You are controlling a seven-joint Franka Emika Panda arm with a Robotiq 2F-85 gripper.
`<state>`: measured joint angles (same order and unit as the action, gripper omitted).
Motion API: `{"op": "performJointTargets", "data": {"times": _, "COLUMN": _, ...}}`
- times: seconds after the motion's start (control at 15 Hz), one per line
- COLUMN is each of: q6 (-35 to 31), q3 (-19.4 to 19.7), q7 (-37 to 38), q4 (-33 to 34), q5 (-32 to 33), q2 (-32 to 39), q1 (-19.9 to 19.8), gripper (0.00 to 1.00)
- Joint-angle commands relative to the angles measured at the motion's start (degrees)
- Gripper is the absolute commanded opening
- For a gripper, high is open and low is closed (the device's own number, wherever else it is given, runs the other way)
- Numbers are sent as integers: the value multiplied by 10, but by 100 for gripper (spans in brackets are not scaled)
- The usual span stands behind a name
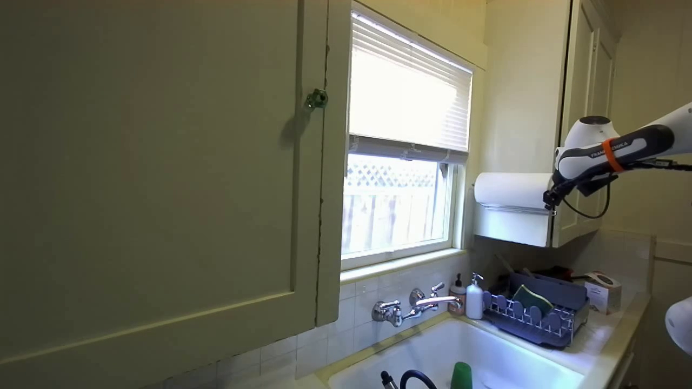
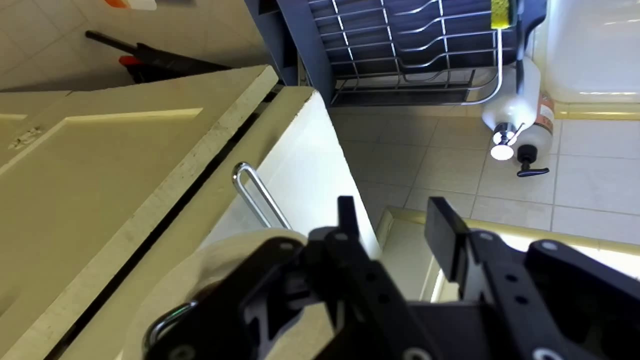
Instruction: Partially pull the paper towel roll
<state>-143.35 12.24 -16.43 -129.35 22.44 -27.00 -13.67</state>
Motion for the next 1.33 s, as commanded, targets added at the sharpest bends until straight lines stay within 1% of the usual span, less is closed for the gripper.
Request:
{"op": "performJointTargets", "data": {"times": 0.0, "q6": -36, "q3": -8, "q7": 13, "q4": -21, "q5": 29, "q2": -11, "q1": -18, "gripper": 50}}
{"op": "performJointTargets", "data": {"times": 0.07, "q6": -42, "q3": -8, "q7": 12, "q4": -21, "q5": 30, "q2": -10, "q1": -18, "gripper": 45}}
{"op": "performJointTargets", "data": {"times": 0.13, "q6": -45, "q3": -8, "q7": 11, "q4": -21, "q5": 31, "q2": -11, "q1": -19, "gripper": 38}}
{"op": "performJointTargets", "data": {"times": 0.2, "q6": -48, "q3": -8, "q7": 10, "q4": -22, "q5": 29, "q2": -11, "q1": -17, "gripper": 38}}
{"op": "performJointTargets", "data": {"times": 0.27, "q6": -51, "q3": -8, "q7": 10, "q4": -22, "q5": 28, "q2": -11, "q1": -17, "gripper": 33}}
{"op": "performJointTargets", "data": {"times": 0.4, "q6": -51, "q3": -6, "q7": 6, "q4": -24, "q5": 22, "q2": -11, "q1": -14, "gripper": 31}}
{"op": "performJointTargets", "data": {"times": 0.6, "q6": -52, "q3": -4, "q7": 5, "q4": -26, "q5": 19, "q2": -9, "q1": -13, "gripper": 22}}
{"op": "performJointTargets", "data": {"times": 0.67, "q6": -54, "q3": -3, "q7": 5, "q4": -26, "q5": 18, "q2": -8, "q1": -12, "gripper": 23}}
{"op": "performJointTargets", "data": {"times": 0.73, "q6": -56, "q3": -3, "q7": 5, "q4": -27, "q5": 18, "q2": -6, "q1": -12, "gripper": 20}}
{"op": "performJointTargets", "data": {"times": 1.0, "q6": -82, "q3": -2, "q7": 6, "q4": -25, "q5": 19, "q2": -2, "q1": -13, "gripper": 20}}
{"op": "performJointTargets", "data": {"times": 1.2, "q6": -104, "q3": 3, "q7": -1, "q4": -27, "q5": 14, "q2": 0, "q1": -11, "gripper": 26}}
{"op": "performJointTargets", "data": {"times": 1.27, "q6": -110, "q3": 6, "q7": -5, "q4": -27, "q5": 10, "q2": 2, "q1": -7, "gripper": 25}}
